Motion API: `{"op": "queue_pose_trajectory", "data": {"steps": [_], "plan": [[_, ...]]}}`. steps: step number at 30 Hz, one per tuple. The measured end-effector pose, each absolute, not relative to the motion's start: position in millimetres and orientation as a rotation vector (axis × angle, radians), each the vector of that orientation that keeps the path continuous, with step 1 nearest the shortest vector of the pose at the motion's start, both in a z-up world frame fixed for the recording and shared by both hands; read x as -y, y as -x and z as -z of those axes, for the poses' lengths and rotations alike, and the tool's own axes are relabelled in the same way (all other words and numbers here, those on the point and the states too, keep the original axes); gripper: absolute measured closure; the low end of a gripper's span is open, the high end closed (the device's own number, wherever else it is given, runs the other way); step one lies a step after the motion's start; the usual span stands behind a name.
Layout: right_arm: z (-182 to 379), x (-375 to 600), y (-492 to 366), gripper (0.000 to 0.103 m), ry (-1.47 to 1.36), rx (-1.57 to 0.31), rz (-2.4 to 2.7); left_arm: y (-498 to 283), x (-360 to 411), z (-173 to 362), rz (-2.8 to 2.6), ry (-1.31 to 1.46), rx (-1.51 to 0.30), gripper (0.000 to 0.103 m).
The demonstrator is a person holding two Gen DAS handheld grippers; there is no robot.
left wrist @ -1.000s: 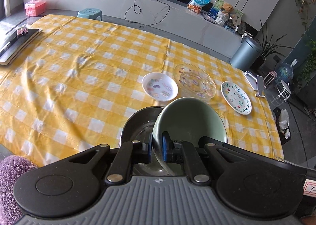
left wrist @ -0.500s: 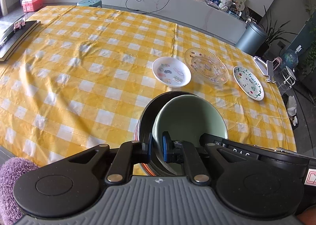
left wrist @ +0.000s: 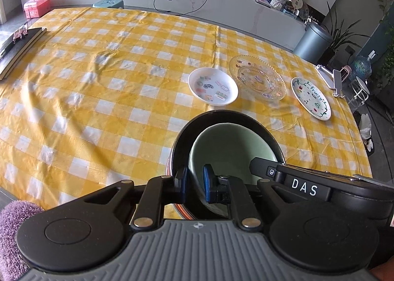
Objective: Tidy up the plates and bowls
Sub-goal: 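Lift the green bowl with both grippers and lower it into the orange bowl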
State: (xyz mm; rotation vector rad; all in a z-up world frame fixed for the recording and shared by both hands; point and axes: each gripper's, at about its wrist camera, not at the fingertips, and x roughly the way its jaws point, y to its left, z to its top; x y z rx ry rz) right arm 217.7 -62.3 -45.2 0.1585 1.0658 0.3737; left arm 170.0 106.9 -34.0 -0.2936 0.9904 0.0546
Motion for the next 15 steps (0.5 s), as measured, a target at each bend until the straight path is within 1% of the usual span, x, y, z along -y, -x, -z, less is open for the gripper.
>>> {"op": "queue_pose_trajectory", "data": {"steps": [5,10,11,12,13,15], "plan": [[44,64,-217,0.08,-0.176,-1.066,-0.378,-170,-109,34,-0.058,0.307,-0.979,0.089],[44,66,-216,0.073,-0.202,-1.059,-0.393,-168,-112,32,-0.055,0.332,-0.963,0.087],[42,66,-216,0.071,-0.208,-1.052,-0.396,-167,-113,30,-0.054,0.336,-0.949,0.083],[40,68,-215,0.067,-0.217,-1.035,-0.401,-166,-114,27,-0.055,0.337,-0.931,0.083],[37,69,-214,0.065,-0.223,-1.019,-0.404,-165,-115,24,-0.057,0.337,-0.917,0.081],[31,70,-213,0.064,-0.224,-0.997,-0.401,-164,-116,20,-0.055,0.342,-0.9,0.08]]}}
